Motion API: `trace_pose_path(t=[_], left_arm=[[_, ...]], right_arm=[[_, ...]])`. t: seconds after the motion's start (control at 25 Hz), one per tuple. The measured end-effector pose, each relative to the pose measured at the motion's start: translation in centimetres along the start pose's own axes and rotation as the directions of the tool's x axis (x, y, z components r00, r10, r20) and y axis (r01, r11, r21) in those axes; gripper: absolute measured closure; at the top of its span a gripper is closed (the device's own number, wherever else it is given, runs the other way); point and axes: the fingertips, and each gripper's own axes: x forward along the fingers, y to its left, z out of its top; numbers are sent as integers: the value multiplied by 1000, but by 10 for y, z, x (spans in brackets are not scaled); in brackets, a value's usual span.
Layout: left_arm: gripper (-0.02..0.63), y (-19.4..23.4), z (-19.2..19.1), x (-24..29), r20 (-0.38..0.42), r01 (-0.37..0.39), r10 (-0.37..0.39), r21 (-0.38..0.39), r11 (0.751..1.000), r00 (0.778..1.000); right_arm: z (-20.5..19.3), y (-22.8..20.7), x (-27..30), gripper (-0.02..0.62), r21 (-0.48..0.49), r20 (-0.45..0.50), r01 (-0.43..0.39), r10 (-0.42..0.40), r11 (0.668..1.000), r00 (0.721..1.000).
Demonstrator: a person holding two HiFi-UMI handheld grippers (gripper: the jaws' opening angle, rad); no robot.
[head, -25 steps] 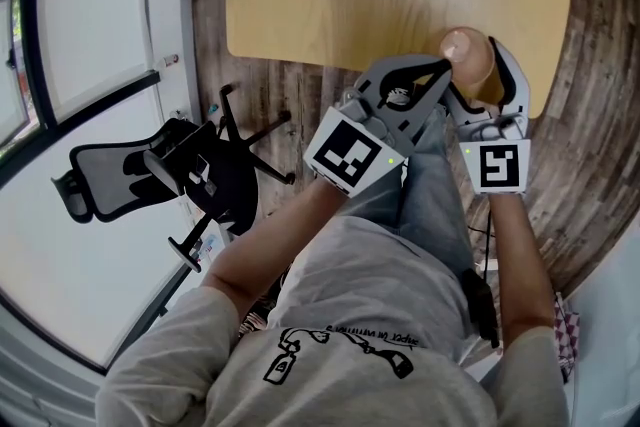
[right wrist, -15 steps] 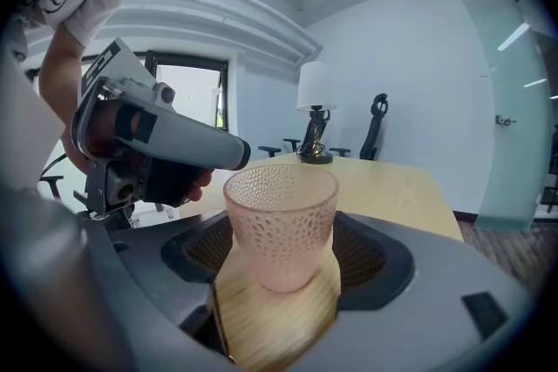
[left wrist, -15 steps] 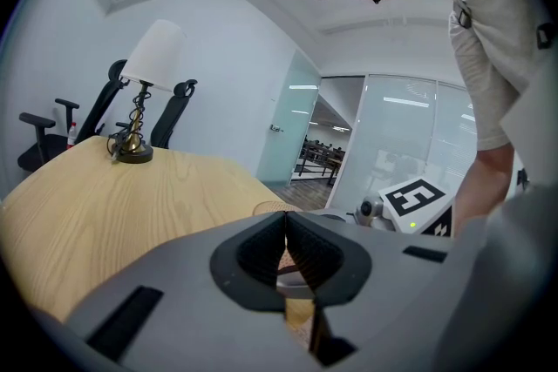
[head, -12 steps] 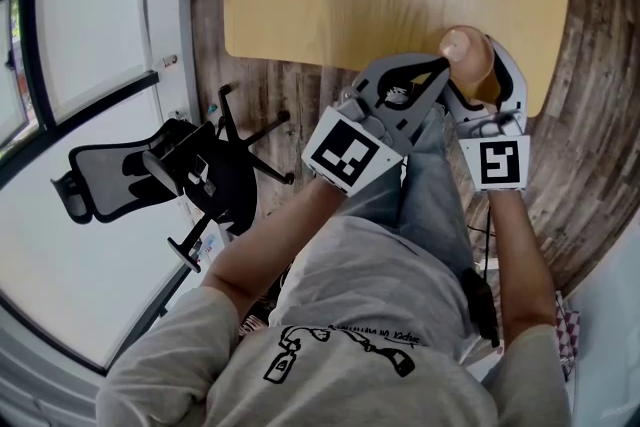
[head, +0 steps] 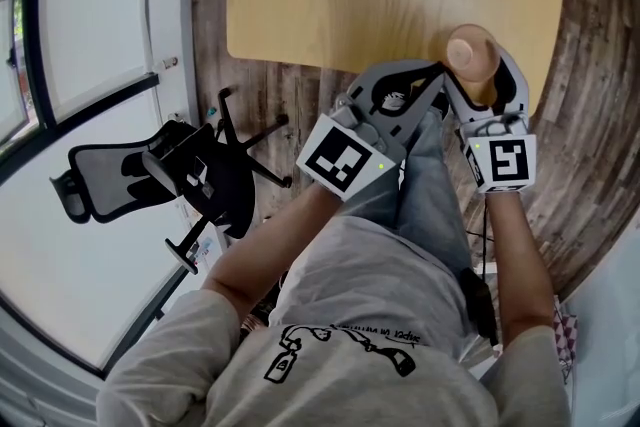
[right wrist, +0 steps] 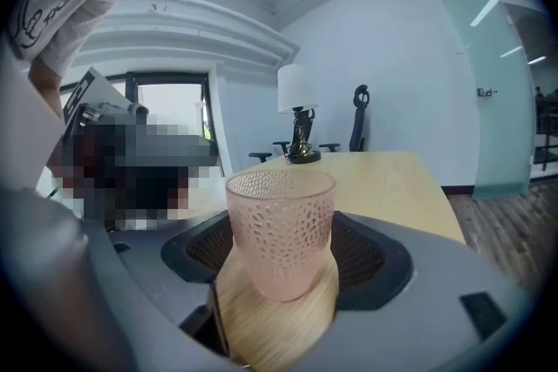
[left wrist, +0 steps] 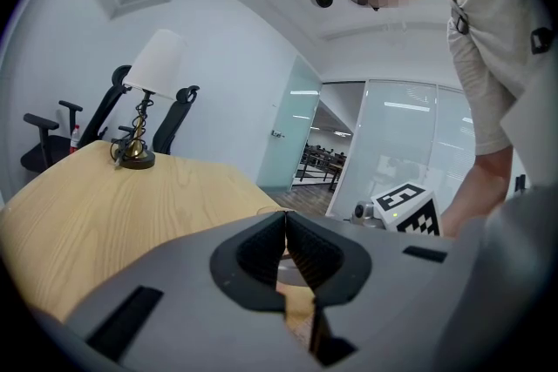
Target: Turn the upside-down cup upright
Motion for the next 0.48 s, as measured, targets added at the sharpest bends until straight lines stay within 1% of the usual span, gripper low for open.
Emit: trace_pose_path(t=[0.28,0.48], left_arm=[[597,-4,7,-3,21,-8,8,-1,1000,1000],[595,-6,13,-4,39,-2,2,5,1000,999]], right_arm=[[6,-7,-10,247,131,20,0,-3,991,1000],[14,-16,-15,247,276,49,-2,-12,961,999]])
